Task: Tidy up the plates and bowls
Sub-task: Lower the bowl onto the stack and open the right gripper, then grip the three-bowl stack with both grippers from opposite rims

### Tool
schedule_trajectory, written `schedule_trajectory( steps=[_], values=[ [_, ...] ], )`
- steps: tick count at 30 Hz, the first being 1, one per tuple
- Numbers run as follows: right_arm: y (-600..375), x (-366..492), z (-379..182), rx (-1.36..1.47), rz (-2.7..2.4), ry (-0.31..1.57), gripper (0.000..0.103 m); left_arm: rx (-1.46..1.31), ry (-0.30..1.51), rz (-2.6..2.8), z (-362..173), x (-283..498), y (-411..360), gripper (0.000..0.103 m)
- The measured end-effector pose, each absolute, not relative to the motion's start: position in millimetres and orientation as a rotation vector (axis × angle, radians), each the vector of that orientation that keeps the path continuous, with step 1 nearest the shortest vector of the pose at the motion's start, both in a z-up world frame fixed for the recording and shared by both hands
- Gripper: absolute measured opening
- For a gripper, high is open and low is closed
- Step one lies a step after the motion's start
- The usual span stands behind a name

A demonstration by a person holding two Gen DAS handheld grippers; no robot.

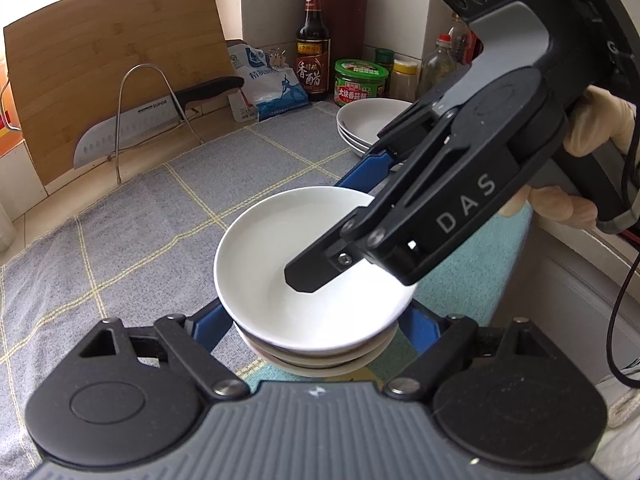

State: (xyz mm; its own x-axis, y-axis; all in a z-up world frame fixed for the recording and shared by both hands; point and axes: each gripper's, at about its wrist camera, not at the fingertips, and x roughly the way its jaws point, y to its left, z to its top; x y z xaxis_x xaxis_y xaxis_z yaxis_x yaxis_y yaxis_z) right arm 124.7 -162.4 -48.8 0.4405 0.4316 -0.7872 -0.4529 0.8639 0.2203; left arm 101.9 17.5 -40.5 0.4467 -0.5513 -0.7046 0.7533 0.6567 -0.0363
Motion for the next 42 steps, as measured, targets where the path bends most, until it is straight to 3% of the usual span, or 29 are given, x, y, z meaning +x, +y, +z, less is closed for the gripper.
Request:
schedule_trajectory(
  steps=[4, 8, 22, 27, 42],
  values=[
    [-161.2, 122.7, -49.9, -0.036, 0.551, 0.966, 0.08, 0.288, 0.767, -0.827, -42.1, 105.9, 19.1, 0.093],
    [-164.3, 116.3, -45.4, -0.043, 0.55, 0.93, 0.103, 0.315, 0.743, -0.824, -37.0, 101.9, 24.1, 0.095],
    [-179.9, 67.8, -33.9, -0.265, 0.569, 0.834, 0.103, 0.352, 0.747, -0.891, -39.7, 104.9, 64.4, 0.098],
    [-173.9, 61.0, -59.2, -0.337, 0.567, 0.906, 0.103, 0.383, 0.807, -0.921, -56.7, 113.4, 60.9, 0.098],
    [-152.2, 90.0, -113.8, -0.402, 0.653, 0.952, 0.103, 0.563, 0.767, -1.043, -86.8, 127.9, 28.2, 0.097]
  ],
)
